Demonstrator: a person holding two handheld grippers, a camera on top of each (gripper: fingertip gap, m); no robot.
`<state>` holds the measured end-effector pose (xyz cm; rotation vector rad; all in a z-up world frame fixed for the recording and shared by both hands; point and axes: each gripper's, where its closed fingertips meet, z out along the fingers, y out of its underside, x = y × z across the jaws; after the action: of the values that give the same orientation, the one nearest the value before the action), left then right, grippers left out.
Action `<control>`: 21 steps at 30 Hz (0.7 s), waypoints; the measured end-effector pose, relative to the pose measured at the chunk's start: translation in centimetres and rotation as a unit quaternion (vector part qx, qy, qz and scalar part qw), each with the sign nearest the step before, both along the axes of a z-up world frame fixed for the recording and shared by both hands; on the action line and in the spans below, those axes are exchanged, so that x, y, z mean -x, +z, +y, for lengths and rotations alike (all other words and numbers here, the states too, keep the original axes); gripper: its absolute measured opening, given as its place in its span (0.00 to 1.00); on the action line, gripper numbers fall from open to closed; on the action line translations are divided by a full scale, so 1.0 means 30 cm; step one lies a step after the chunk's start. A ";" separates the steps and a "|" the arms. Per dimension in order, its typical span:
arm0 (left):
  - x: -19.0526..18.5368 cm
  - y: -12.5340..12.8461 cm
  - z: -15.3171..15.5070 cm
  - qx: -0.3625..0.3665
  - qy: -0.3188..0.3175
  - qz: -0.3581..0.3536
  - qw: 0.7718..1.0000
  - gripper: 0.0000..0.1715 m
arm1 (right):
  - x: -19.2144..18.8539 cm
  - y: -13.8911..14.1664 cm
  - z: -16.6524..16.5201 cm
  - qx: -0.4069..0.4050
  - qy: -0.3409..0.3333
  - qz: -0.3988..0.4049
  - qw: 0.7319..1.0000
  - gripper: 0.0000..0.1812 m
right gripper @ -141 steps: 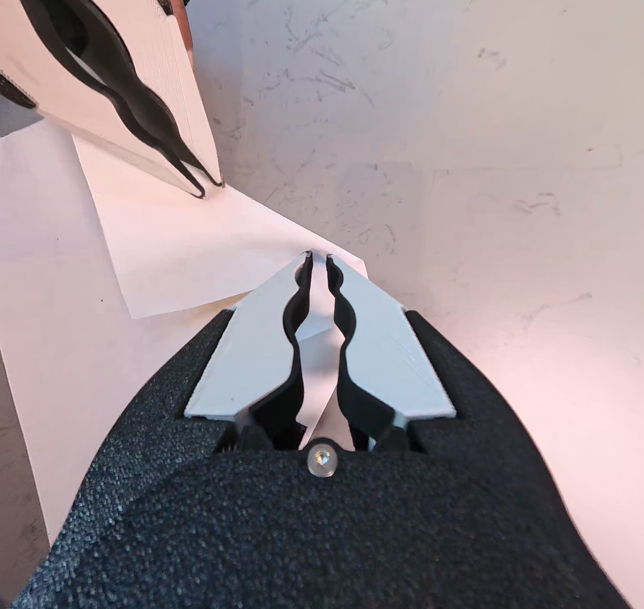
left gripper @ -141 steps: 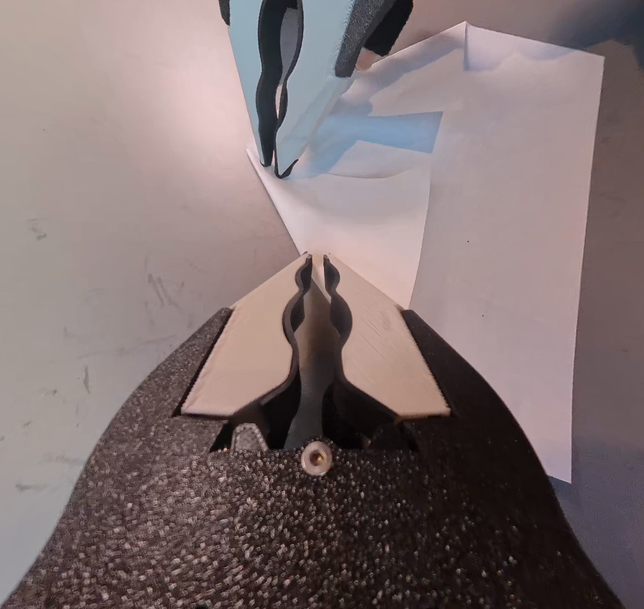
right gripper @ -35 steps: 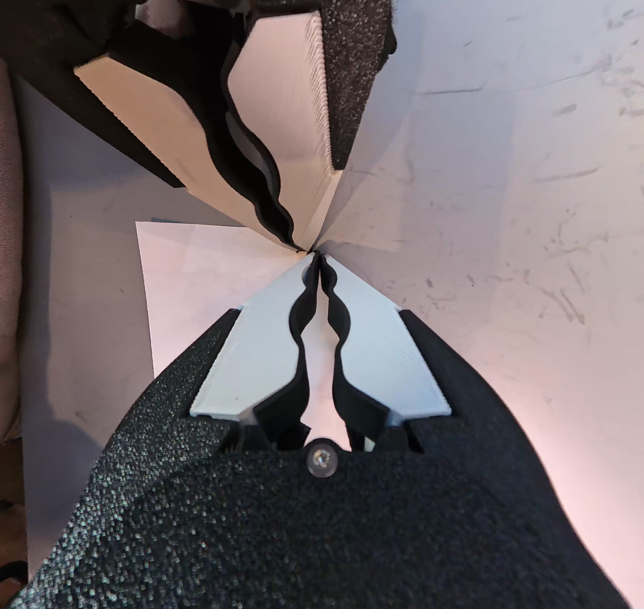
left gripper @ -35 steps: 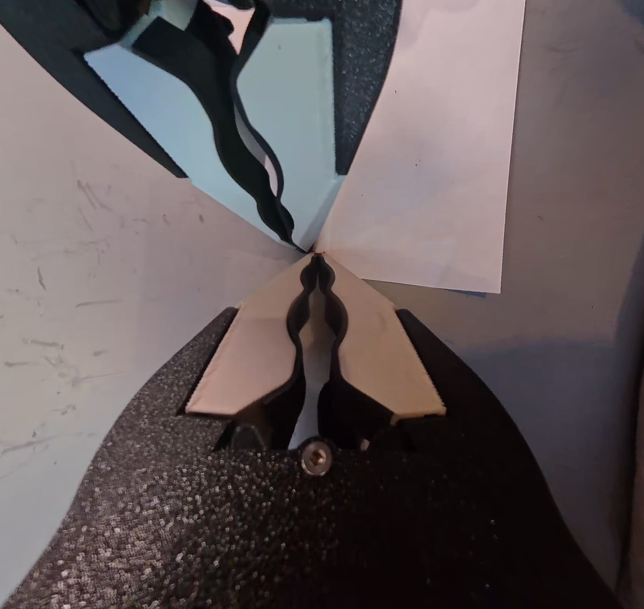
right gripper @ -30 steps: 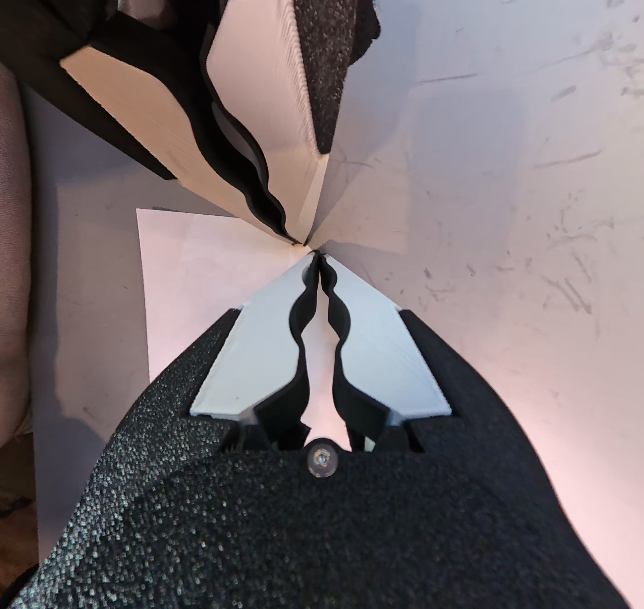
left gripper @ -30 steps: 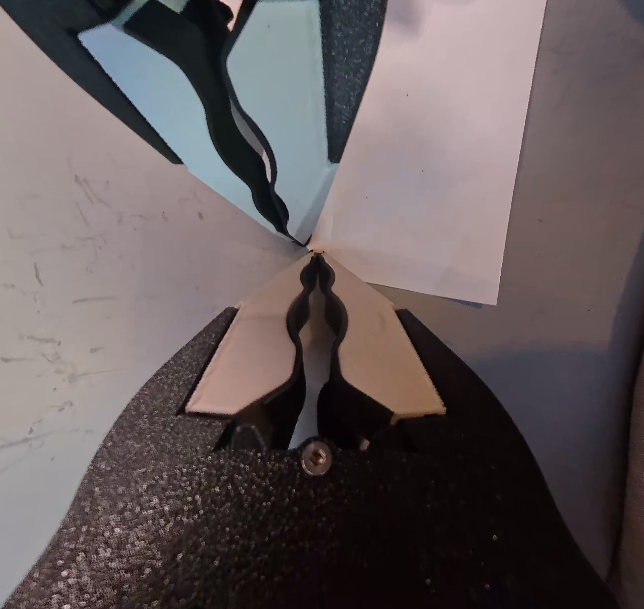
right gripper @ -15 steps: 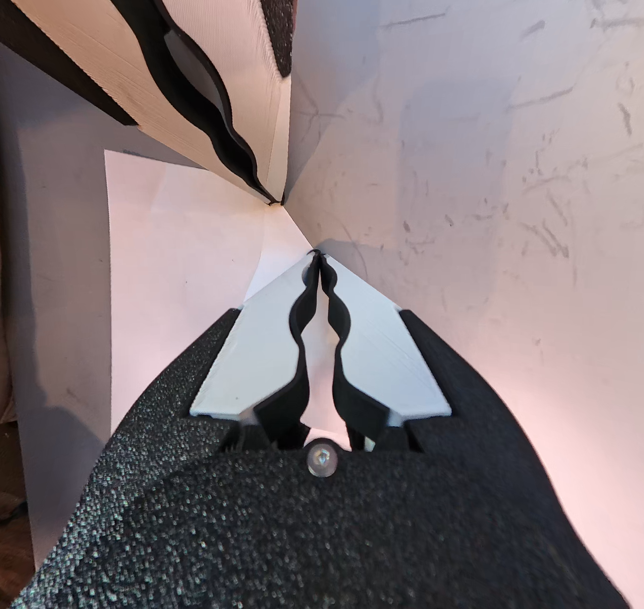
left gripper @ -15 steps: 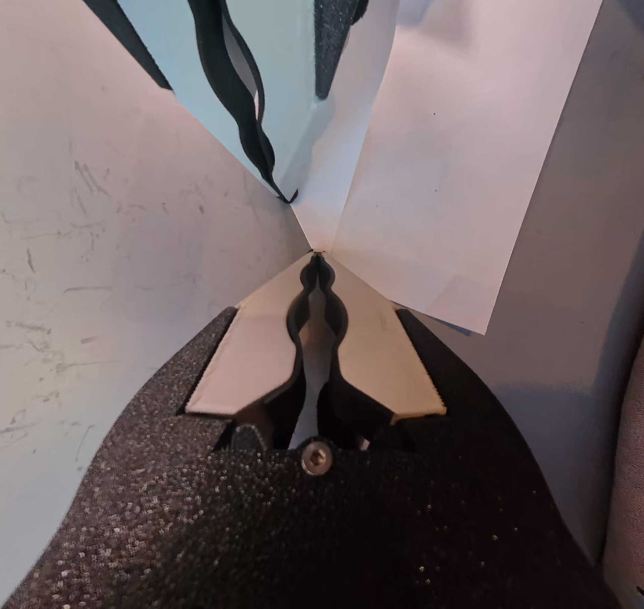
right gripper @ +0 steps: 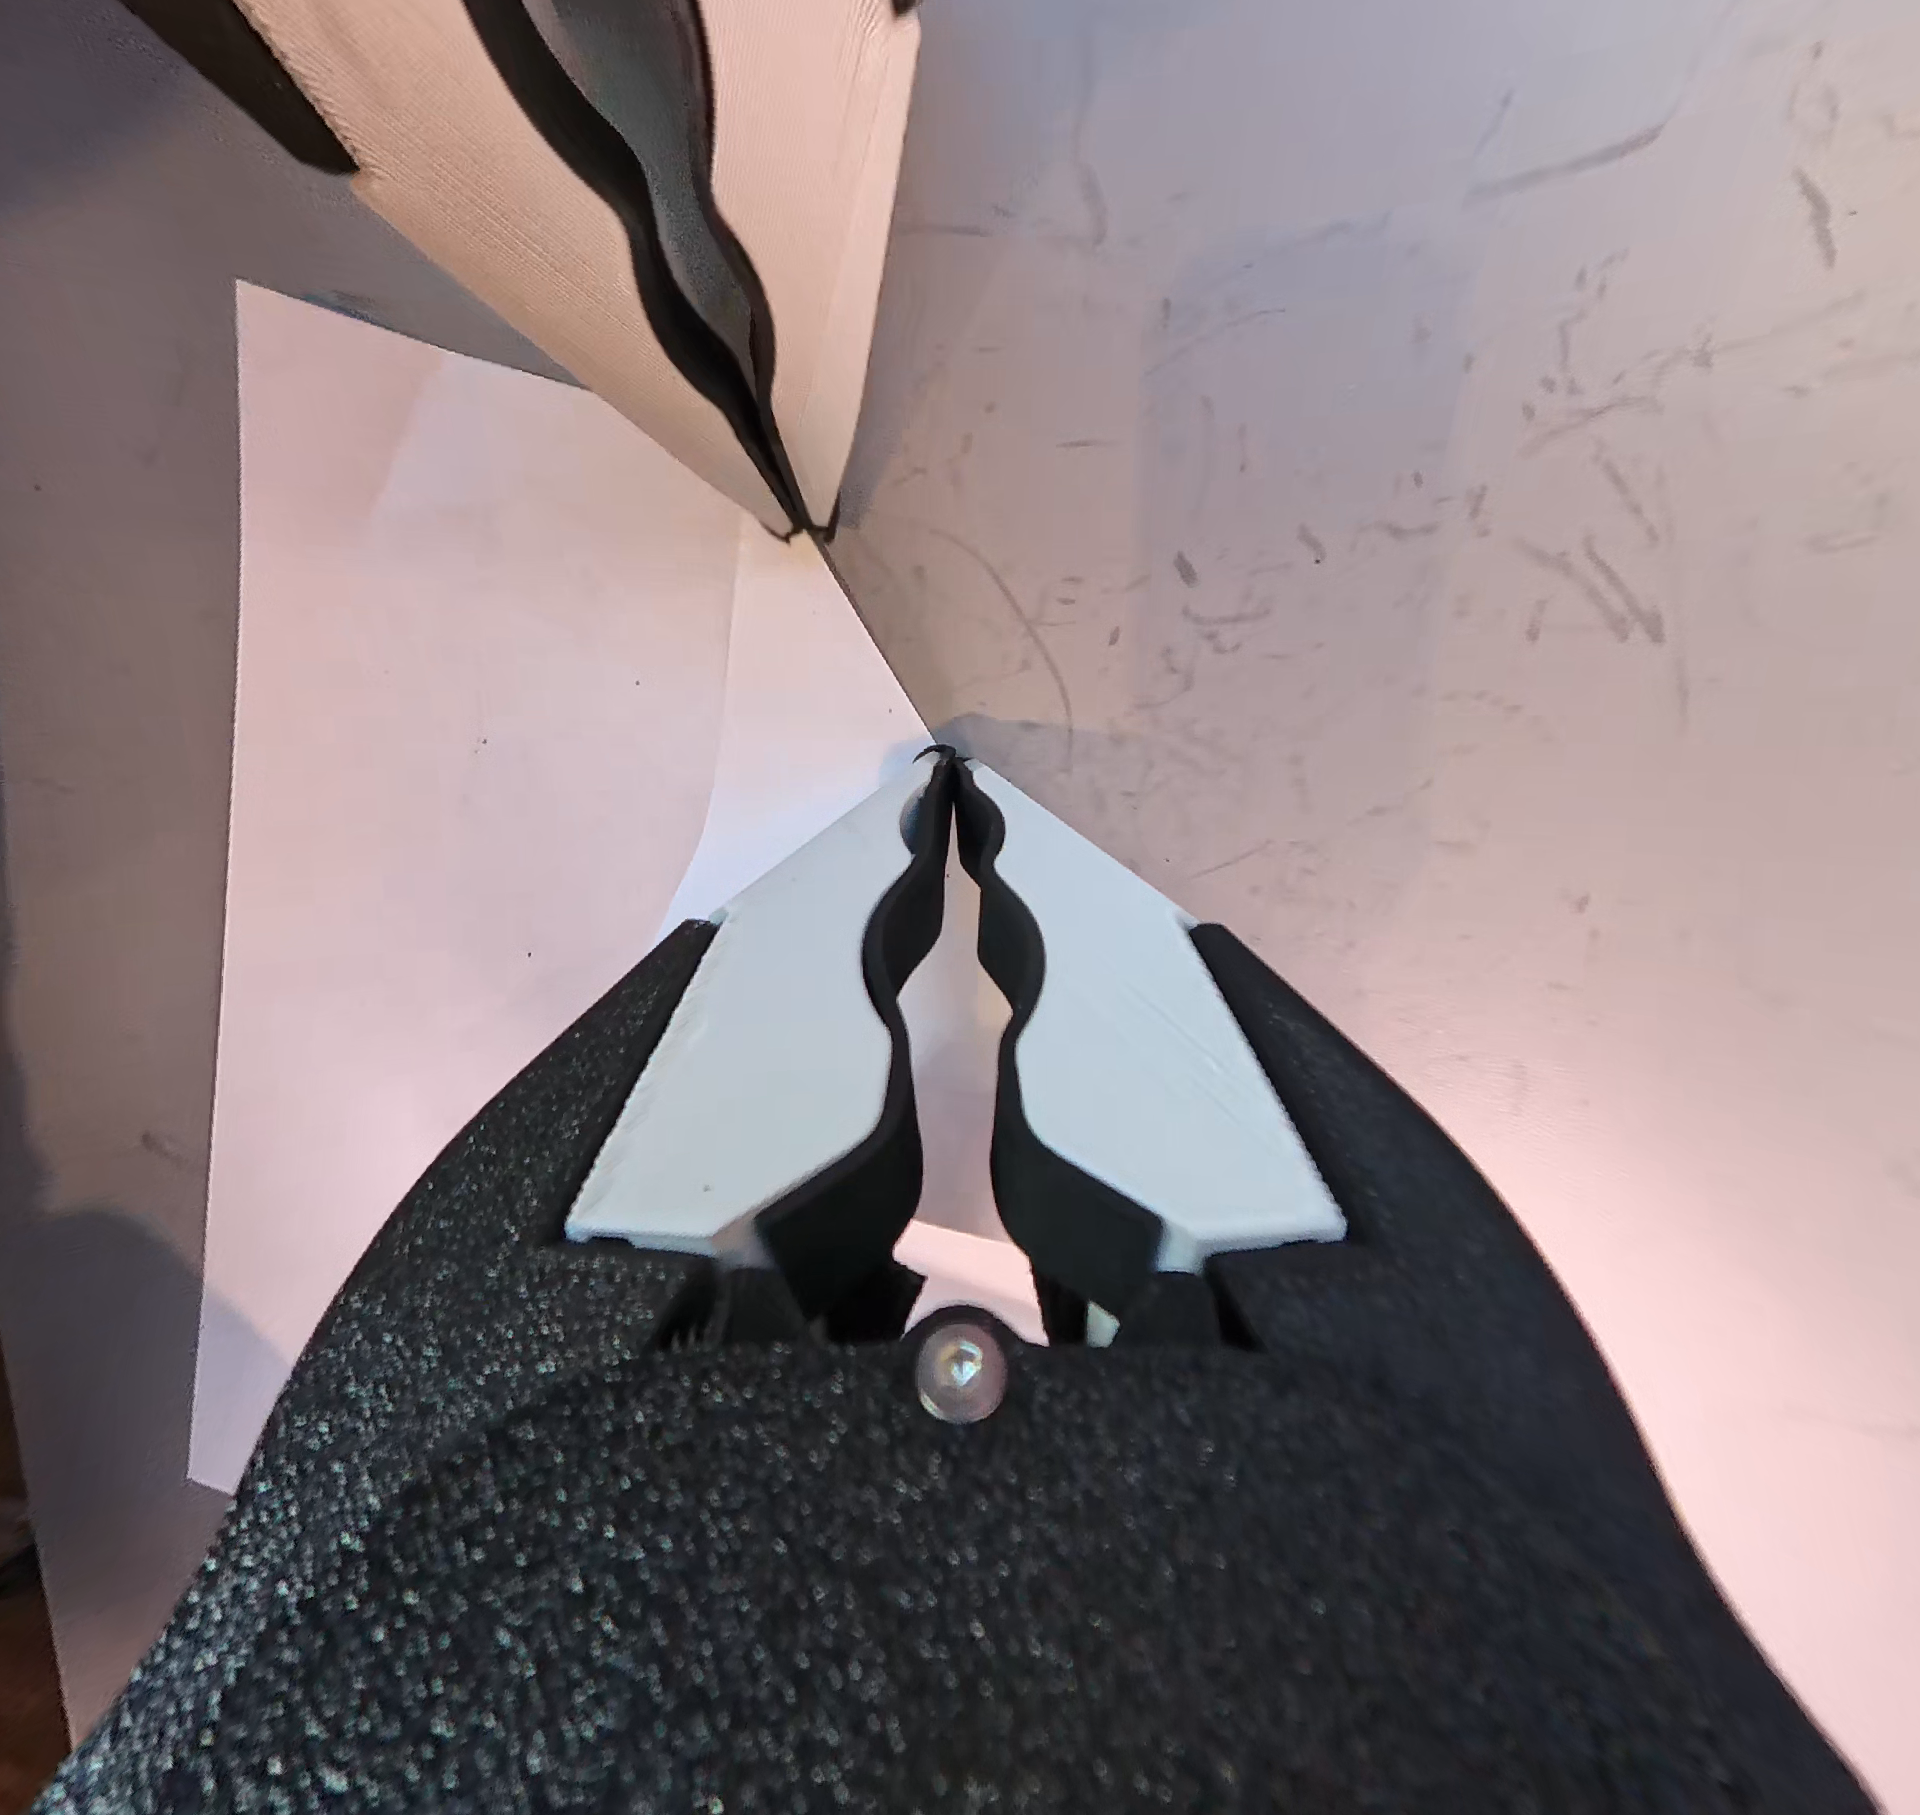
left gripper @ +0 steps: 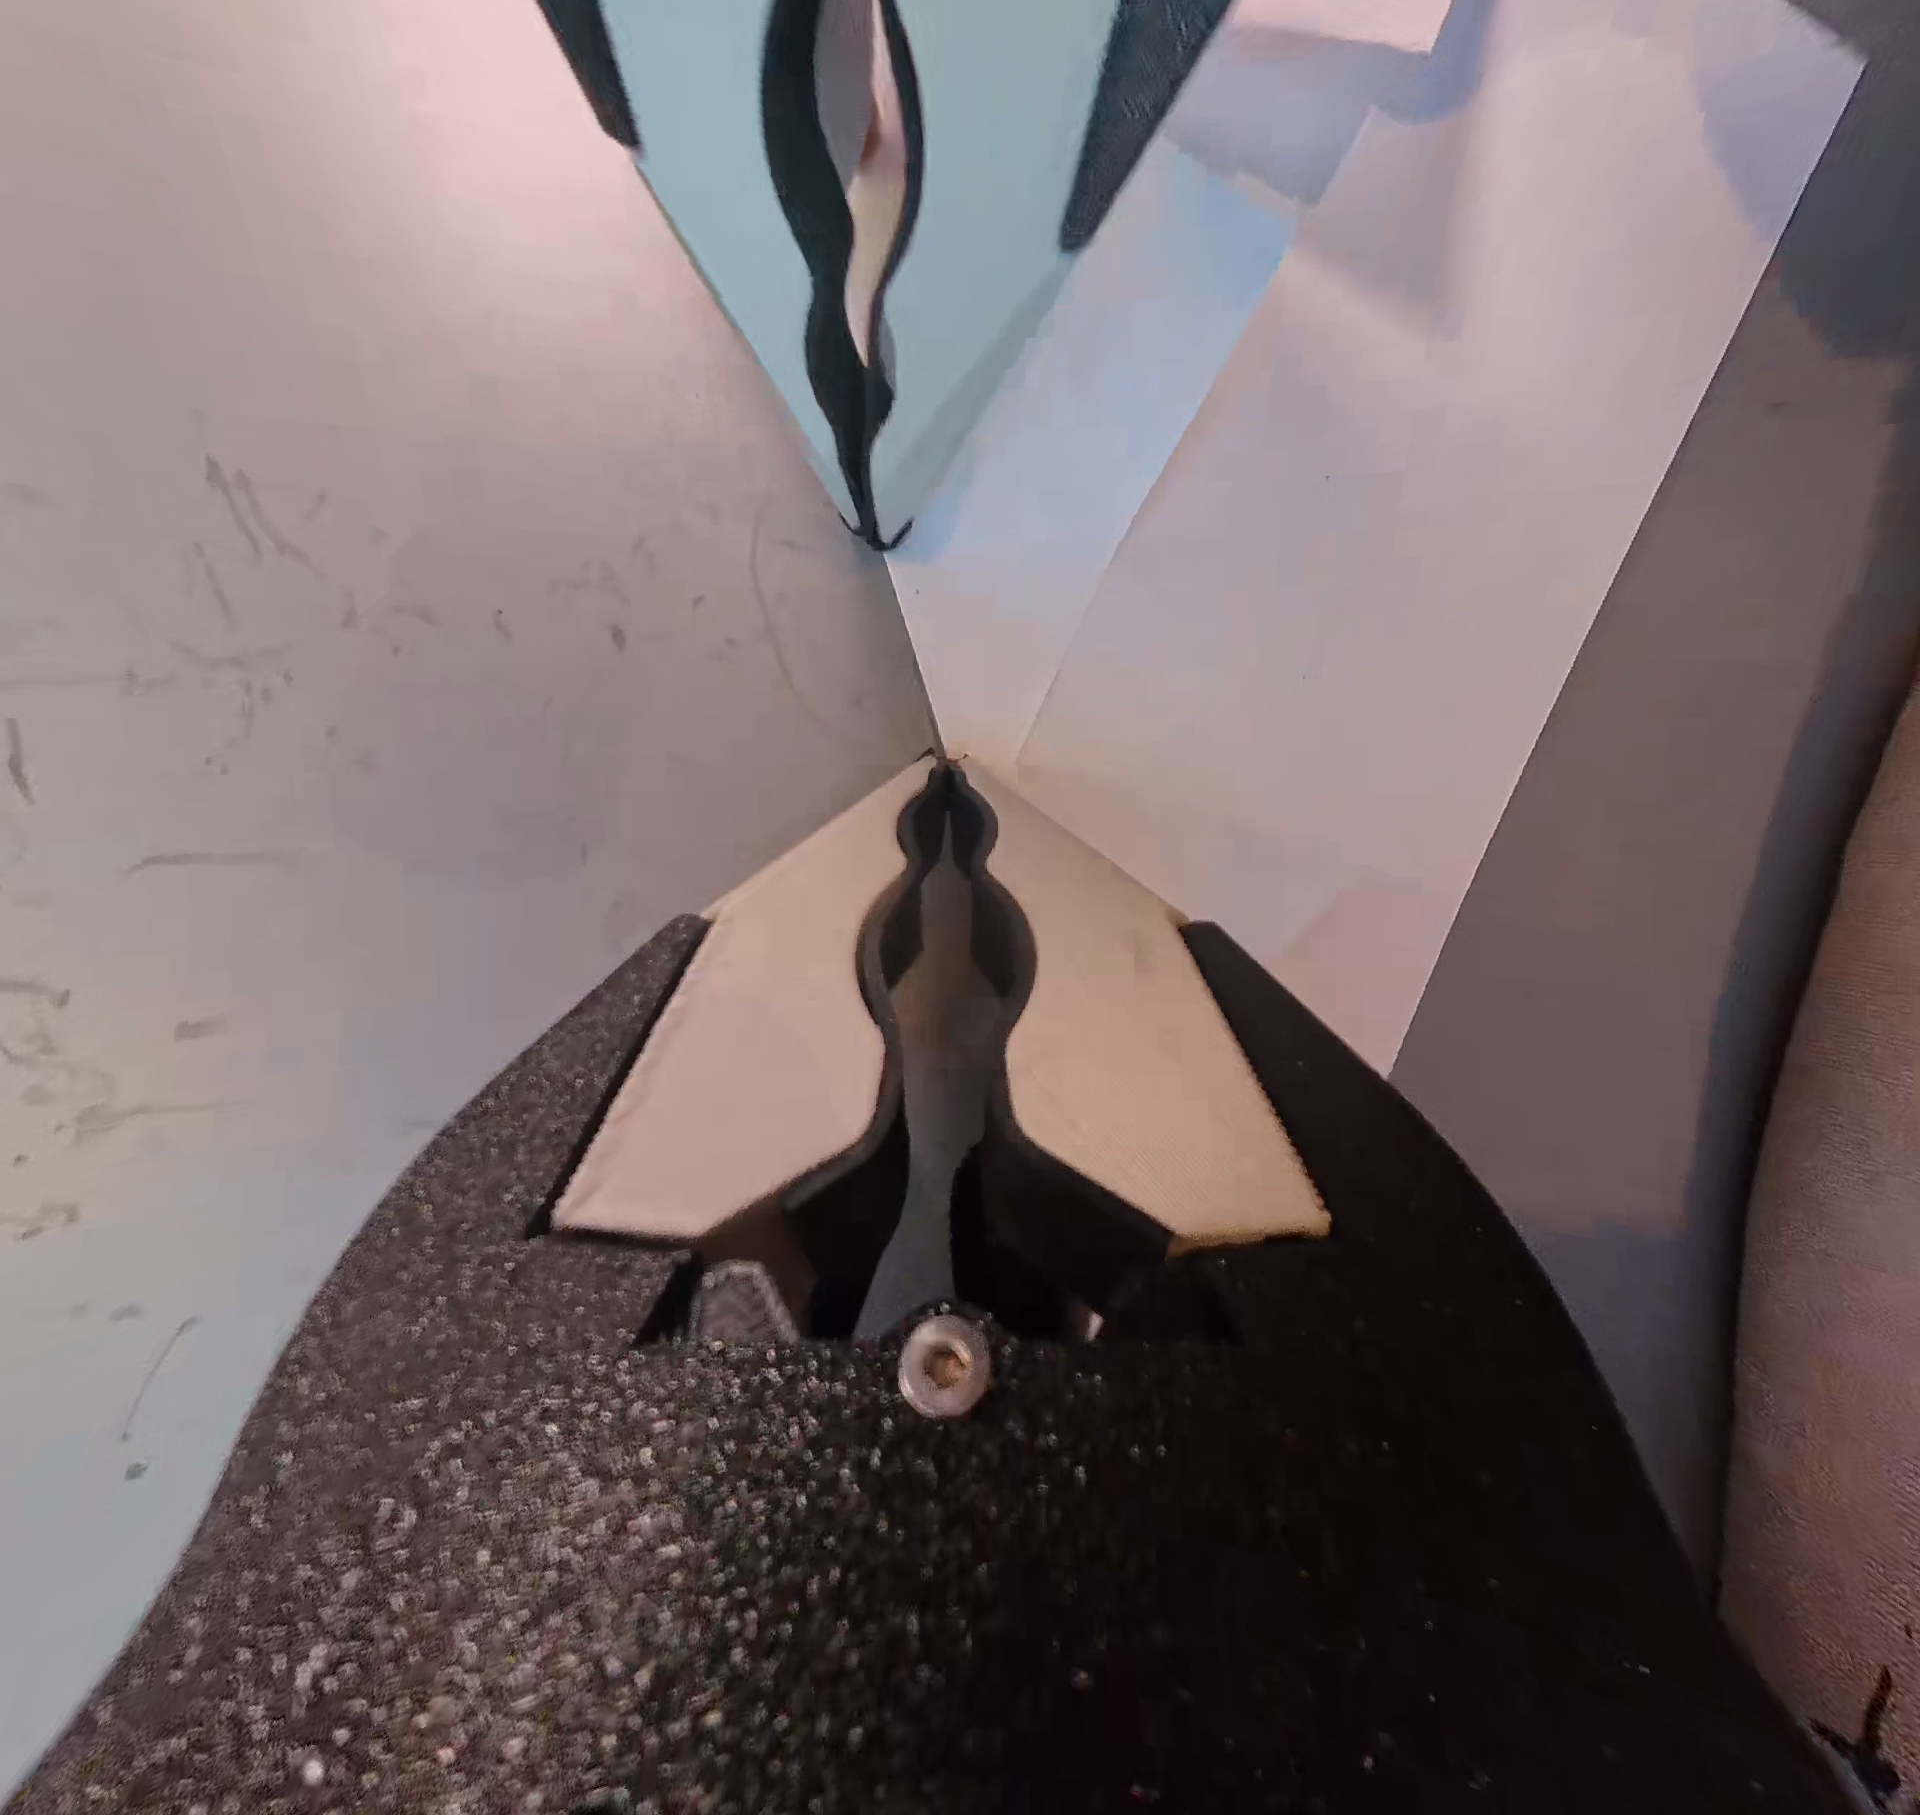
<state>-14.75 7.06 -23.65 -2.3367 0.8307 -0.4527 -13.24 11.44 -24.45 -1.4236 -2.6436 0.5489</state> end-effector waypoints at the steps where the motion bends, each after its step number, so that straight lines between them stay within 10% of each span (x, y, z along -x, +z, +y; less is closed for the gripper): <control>1: -0.009 0.025 0.017 -0.009 0.003 -0.025 1.000 0.00 | 0.000 0.000 0.000 0.002 -0.001 0.001 1.000 0.00; 21: -0.055 -0.027 0.084 -0.046 0.006 0.042 0.998 0.00 | -0.014 0.002 0.021 -0.003 0.012 -0.015 1.000 0.00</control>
<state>-13.10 9.59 -24.46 -2.2864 0.8576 -0.3067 -12.84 12.07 -24.40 -1.4111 -2.6859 0.5271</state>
